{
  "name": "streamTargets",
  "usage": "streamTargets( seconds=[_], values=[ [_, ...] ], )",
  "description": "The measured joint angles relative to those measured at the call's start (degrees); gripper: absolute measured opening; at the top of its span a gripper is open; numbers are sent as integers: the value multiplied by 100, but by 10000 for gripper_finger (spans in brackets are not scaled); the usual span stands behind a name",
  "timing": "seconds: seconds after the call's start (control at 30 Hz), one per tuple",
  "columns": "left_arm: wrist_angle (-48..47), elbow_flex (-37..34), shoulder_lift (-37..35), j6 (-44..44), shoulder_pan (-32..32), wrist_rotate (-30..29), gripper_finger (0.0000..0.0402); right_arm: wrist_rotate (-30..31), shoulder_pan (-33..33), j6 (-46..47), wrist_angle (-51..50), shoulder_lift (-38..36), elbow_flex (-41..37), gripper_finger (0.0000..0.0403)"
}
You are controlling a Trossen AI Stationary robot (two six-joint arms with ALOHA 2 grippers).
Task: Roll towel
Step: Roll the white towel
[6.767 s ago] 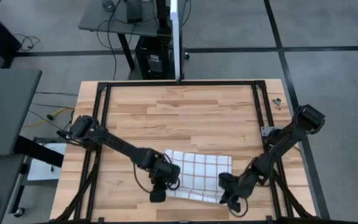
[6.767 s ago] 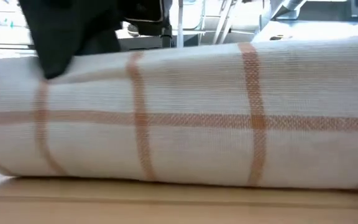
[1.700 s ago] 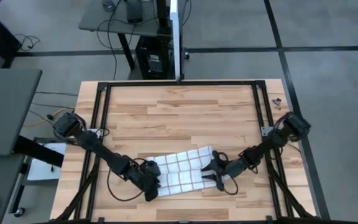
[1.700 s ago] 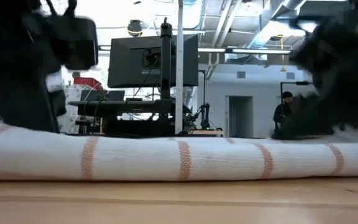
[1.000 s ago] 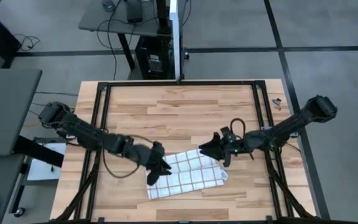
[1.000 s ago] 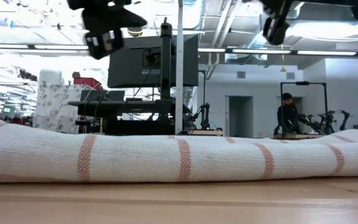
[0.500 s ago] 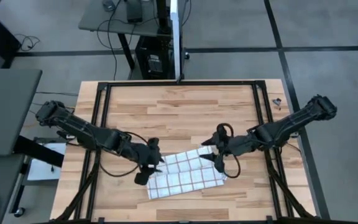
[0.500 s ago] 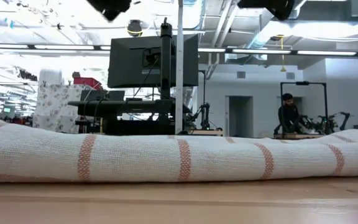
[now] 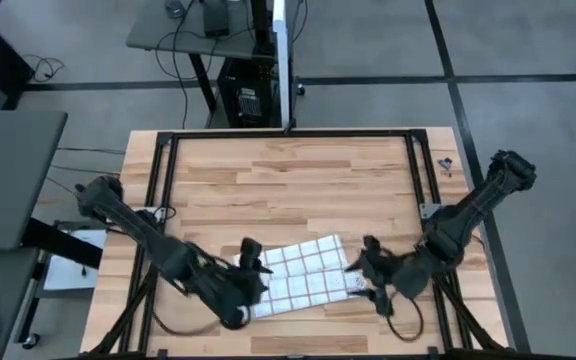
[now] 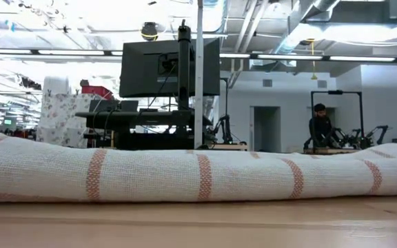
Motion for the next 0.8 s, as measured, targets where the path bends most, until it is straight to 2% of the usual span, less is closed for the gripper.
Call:
streamTargets(
  seconds=[0.17,0.3,0.5,0.67,0.8],
  values=[
    [-883,854,1174,-1392,-243,-4,169,94,602,-220,-97,618,2,248],
    [-1112,1258,1905,-2204,-484,2,169,542,815,-224,-242,1281,-1,248],
    [-1168,1647,2817,-2738,-773,53,169,1031,805,-196,-20,2280,-1,248],
    [-1143,1750,3220,-3240,-883,254,169,1076,687,-329,367,3084,-1,248],
    [-1227,1715,3250,-3789,-896,336,169,1215,650,-307,379,3457,18,248]
  ],
)
